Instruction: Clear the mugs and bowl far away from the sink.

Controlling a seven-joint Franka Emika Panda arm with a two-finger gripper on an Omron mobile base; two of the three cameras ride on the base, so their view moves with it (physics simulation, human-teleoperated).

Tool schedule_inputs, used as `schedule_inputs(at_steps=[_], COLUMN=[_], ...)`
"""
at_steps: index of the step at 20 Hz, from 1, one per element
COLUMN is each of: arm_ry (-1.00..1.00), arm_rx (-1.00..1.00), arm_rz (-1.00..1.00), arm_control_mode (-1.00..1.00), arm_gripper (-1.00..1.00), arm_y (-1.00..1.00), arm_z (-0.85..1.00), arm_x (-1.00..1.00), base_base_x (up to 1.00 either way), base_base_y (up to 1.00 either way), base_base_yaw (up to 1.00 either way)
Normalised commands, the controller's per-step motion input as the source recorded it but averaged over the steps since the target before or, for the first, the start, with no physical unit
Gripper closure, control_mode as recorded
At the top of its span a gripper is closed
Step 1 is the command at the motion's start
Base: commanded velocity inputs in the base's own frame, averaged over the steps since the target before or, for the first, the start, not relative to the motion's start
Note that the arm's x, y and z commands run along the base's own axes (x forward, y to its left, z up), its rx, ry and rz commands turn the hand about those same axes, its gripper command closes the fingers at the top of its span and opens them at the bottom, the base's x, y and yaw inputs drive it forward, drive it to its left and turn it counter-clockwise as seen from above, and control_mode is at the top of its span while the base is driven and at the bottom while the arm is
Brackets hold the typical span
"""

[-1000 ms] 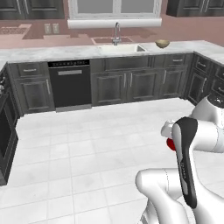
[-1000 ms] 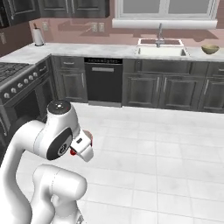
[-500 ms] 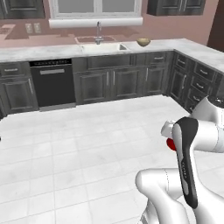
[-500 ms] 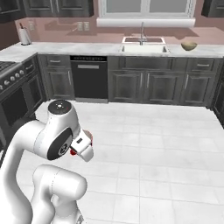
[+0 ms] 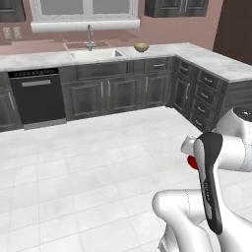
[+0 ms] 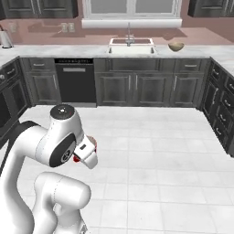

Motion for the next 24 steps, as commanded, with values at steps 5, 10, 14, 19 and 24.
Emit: schedule_inputs(at_steps=[5, 10, 14, 19, 24], arm_ry=[0.00, 0.00, 0.00, 0.00, 0.00], arm_rx=[0.00, 0.00, 0.00, 0.00, 0.00], arm_rz=[0.00, 0.00, 0.00, 0.00, 0.00], arm_control_mode=[1.00, 1.00, 1.00, 1.00, 1.00], arm_gripper=[1.00, 1.00, 1.00, 1.00, 1.00], arm_y=[0.00, 0.00, 0.00, 0.00, 0.00], arm_z=[0.00, 0.00, 0.00, 0.00, 0.00], arm_x=[0.00, 0.00, 0.00, 0.00, 0.00], base_base_x=[-0.17, -0.18, -0.40, -0.60, -0.57], base_base_y=[-0.38, -0.23, -0.20, -0.07, 0.00], base_base_yaw=[-0.20, -0.20, -0.19, -0.17, -0.16])
